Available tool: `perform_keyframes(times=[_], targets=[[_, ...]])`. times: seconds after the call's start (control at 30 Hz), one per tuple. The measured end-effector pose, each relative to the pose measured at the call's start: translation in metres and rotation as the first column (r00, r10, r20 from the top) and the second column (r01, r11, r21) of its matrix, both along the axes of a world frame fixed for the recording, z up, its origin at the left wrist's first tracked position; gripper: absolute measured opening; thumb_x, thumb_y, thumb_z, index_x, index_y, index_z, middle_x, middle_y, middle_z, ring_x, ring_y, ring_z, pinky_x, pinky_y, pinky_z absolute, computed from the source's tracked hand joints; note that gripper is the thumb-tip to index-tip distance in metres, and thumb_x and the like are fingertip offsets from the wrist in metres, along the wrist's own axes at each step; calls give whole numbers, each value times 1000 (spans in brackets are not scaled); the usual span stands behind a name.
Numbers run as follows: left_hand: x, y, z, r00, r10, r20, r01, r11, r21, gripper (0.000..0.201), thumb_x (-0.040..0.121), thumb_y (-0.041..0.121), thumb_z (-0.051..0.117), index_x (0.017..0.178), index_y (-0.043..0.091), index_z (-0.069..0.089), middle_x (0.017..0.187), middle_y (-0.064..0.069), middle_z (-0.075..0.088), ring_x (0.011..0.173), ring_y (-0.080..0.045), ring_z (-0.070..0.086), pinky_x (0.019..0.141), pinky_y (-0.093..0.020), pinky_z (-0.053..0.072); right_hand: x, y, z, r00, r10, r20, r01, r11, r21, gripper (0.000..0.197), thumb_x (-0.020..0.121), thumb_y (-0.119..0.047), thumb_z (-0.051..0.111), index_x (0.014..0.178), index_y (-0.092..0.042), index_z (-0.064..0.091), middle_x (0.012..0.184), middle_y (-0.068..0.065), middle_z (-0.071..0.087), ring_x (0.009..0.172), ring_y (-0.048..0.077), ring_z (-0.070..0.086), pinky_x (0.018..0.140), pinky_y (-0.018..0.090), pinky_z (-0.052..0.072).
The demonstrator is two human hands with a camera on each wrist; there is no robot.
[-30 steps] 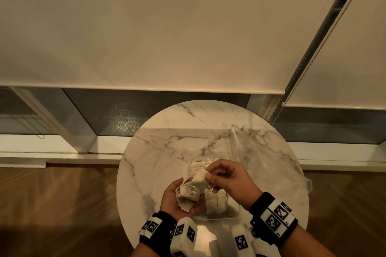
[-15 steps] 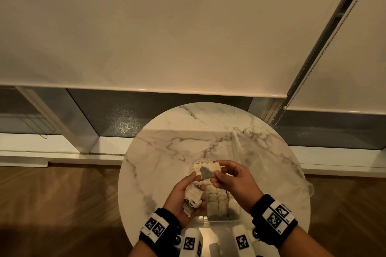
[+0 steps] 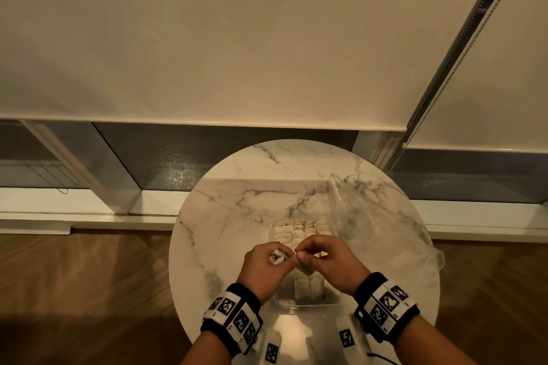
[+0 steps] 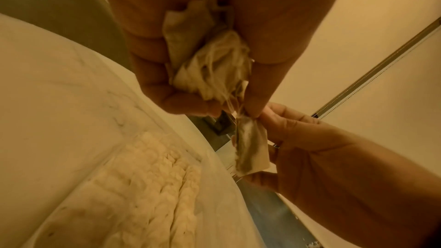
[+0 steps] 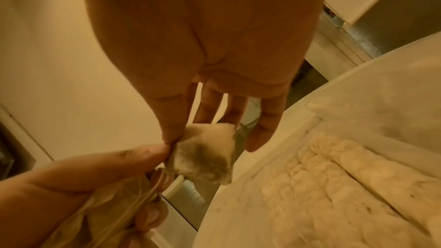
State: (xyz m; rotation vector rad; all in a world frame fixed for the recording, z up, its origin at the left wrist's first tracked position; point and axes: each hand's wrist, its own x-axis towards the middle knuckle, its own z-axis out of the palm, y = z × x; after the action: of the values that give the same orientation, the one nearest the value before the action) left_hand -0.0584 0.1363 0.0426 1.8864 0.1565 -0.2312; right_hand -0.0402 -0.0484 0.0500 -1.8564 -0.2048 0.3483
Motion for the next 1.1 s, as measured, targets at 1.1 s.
perform_keyframes(times=[1.1], targets=[[-15, 33, -42, 785, 306, -538, -560, 723, -405, 10, 85, 11, 71, 88, 3, 64, 57, -7, 55, 43, -19, 47, 45, -23, 39, 6, -35, -93, 970, -63, -234, -97, 784, -614, 23, 91, -10, 62, 84, -32, 60, 94, -5, 64, 82, 13, 61, 75, 25, 54]])
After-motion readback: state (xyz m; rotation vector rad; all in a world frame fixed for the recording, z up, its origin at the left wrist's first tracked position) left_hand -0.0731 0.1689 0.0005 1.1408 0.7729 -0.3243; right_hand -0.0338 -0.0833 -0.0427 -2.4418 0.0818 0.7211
